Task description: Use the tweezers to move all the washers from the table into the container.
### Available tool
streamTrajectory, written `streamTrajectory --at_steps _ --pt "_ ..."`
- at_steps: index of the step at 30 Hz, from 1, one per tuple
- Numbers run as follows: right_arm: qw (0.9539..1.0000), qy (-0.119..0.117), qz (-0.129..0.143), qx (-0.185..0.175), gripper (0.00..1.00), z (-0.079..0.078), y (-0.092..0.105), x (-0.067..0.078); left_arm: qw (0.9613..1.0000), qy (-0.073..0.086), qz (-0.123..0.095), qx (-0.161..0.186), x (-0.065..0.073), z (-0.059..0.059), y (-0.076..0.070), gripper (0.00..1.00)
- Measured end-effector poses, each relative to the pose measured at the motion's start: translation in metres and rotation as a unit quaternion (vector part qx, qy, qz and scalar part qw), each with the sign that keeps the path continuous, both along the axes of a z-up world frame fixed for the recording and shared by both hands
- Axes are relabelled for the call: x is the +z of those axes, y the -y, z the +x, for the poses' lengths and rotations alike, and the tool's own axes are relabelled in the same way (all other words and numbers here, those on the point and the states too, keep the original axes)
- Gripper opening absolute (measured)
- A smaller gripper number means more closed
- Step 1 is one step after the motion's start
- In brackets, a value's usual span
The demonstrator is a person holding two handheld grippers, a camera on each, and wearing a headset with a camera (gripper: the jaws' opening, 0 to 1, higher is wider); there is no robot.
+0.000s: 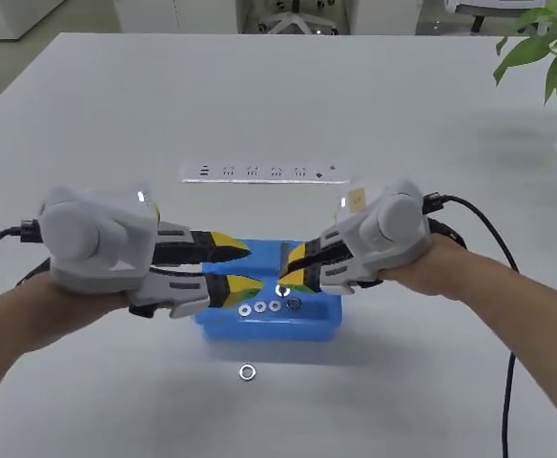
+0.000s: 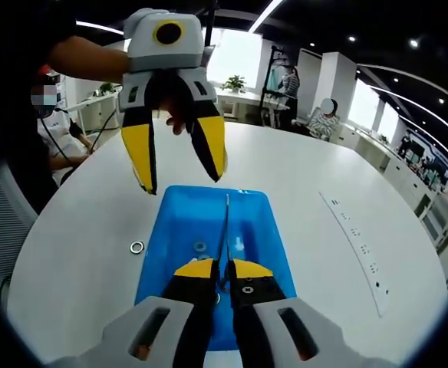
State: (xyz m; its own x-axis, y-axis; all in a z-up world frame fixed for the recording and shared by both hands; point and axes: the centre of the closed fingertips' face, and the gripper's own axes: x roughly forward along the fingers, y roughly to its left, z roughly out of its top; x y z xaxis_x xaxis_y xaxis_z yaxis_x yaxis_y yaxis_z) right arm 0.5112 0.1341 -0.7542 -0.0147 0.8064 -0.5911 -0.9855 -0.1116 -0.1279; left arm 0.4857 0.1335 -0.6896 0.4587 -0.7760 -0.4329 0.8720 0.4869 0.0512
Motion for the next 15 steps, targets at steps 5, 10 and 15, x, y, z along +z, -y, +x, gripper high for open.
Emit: streamTrajectory --at_steps 5,10,15 --pt "1.0 0.003 -0.002 0.005 0.07 -0.001 0.0 0.0 0.9999 0.009 0.008 -0.013 -0.001 0.007 0.008 0.24" --pt "0.9999 0.006 -0.002 0.009 0.08 -0.002 0.0 0.001 0.9993 0.016 0.015 -0.031 -0.002 0.011 0.017 0.18" --pt "0.9998 0.009 -0.004 0.016 0.08 -0.002 -0.001 0.0 0.999 0.019 0.019 -0.037 -0.004 0.017 0.022 0.16"
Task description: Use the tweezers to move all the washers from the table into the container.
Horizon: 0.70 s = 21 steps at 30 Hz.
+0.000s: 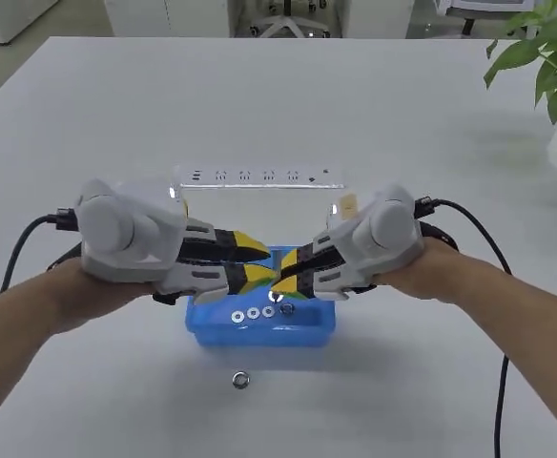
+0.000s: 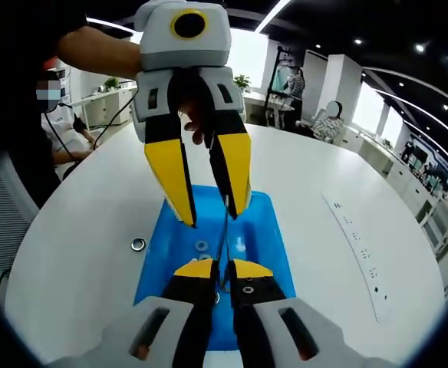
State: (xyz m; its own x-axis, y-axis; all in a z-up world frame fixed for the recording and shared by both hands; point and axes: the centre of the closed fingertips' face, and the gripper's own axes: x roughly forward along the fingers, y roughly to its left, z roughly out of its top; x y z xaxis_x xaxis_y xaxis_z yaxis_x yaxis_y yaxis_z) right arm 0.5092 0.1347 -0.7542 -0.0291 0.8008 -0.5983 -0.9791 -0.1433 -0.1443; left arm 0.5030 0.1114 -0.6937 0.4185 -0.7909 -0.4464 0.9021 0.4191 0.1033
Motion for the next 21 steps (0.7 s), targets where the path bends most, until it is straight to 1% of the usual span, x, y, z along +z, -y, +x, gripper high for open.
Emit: streamTrajectory --at_steps 4,9,21 --pt "1.0 0.004 -0.002 0.004 0.08 -0.0002 -0.0002 -0.0001 1.0 0.002 0.002 -0.006 -0.0005 0.0016 0.0024 0.13" --pt "1.0 0.004 0.0 0.003 0.08 0.0002 0.0005 0.0002 0.9999 0.009 0.004 -0.009 0.0007 0.005 0.0037 0.07" --pt "0.9999 0.015 -0.005 0.005 0.09 0.0012 0.0013 0.0008 0.9996 0.015 0.015 -0.02 0.0015 0.0052 0.0035 0.06"
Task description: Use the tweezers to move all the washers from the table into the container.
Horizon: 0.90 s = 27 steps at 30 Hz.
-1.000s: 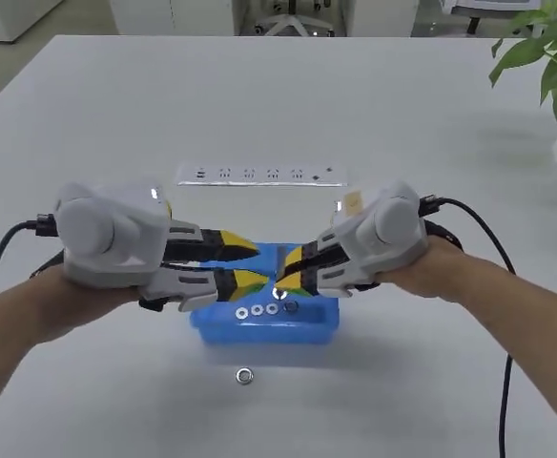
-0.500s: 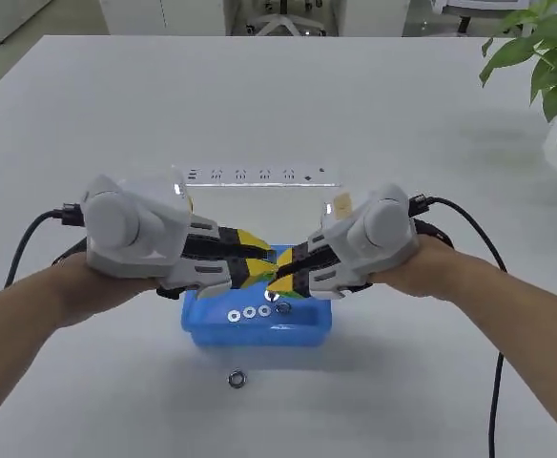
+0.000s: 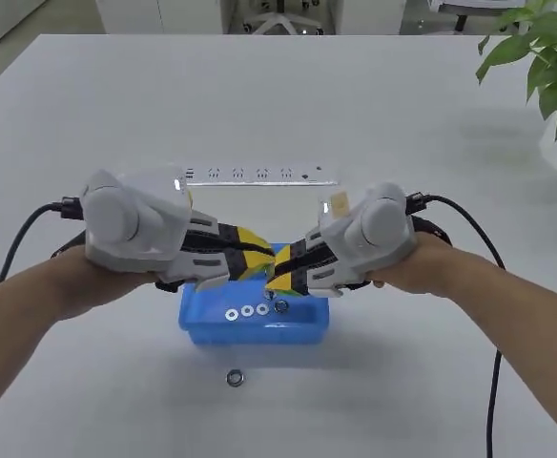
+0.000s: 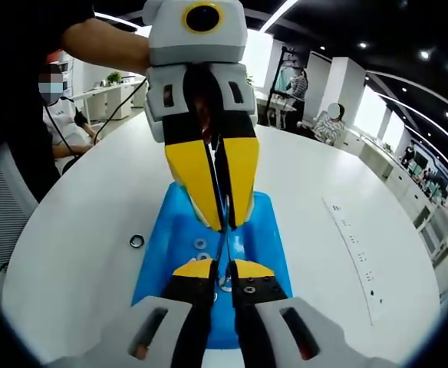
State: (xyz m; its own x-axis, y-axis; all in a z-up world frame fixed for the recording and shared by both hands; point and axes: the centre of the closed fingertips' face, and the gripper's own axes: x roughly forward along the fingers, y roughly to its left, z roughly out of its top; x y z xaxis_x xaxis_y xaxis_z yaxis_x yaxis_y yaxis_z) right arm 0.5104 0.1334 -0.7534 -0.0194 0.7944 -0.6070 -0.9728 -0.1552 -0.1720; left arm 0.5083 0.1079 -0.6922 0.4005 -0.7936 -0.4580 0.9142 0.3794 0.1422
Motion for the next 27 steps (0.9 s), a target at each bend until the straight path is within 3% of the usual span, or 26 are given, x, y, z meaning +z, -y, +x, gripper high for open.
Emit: streamTrajectory --at_steps 16,27 --pt "0.9999 -0.002 0.009 -0.008 0.1 -0.004 -0.001 0.014 1.0 0.004 -0.003 -0.006 0.014 -0.005 0.001 0.05" --pt "0.9998 -0.004 0.016 -0.011 0.11 -0.014 -0.003 0.029 0.9999 0.005 -0.005 -0.011 0.028 -0.014 -0.001 0.05"
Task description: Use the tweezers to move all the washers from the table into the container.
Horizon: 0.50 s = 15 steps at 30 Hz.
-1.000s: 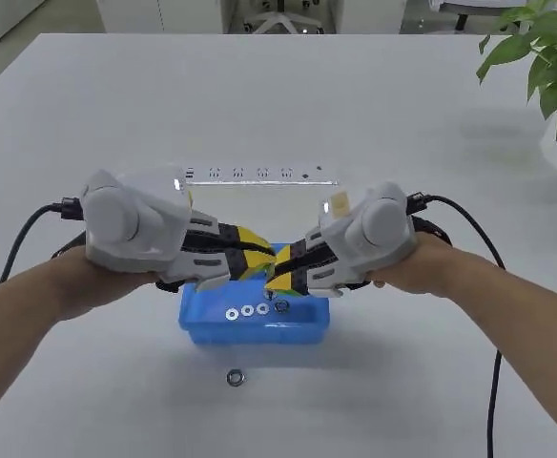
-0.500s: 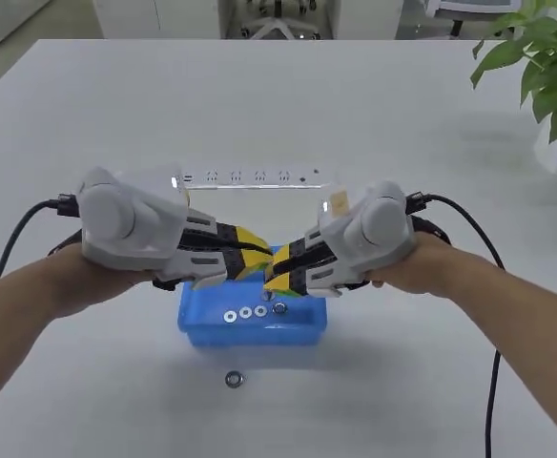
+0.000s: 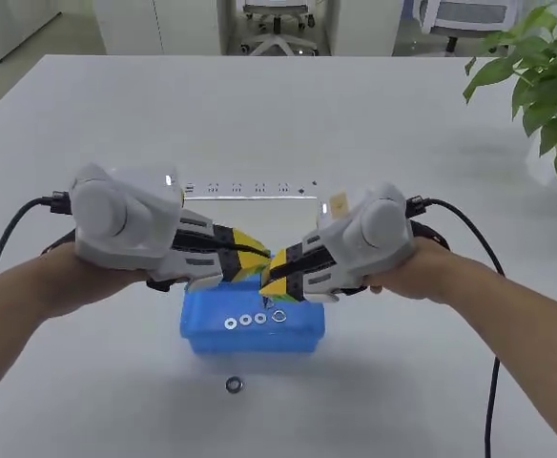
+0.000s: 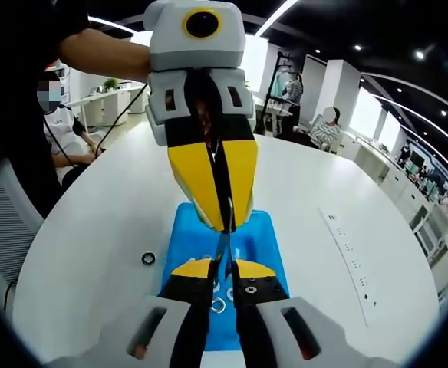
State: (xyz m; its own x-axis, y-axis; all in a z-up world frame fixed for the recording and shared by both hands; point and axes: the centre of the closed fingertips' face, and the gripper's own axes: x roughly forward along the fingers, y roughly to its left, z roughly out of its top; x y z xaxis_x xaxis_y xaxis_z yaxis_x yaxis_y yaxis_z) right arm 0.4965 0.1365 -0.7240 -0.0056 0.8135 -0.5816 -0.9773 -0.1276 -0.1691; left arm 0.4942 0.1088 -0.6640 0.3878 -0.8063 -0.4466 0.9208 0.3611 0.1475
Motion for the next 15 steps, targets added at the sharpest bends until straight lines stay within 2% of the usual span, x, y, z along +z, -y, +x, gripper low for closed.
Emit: streamTrajectory --at_steps 8,15 --pt "0.9999 -0.003 0.01 -0.004 0.16 -0.013 -0.003 0.015 1.0 0.002 0.004 0.0 0.01 -0.012 -0.003 0.05" --pt "0.9999 -0.006 0.01 -0.011 0.21 -0.026 0.0 0.021 1.0 0.003 0.004 -0.001 0.017 -0.025 -0.005 0.05"
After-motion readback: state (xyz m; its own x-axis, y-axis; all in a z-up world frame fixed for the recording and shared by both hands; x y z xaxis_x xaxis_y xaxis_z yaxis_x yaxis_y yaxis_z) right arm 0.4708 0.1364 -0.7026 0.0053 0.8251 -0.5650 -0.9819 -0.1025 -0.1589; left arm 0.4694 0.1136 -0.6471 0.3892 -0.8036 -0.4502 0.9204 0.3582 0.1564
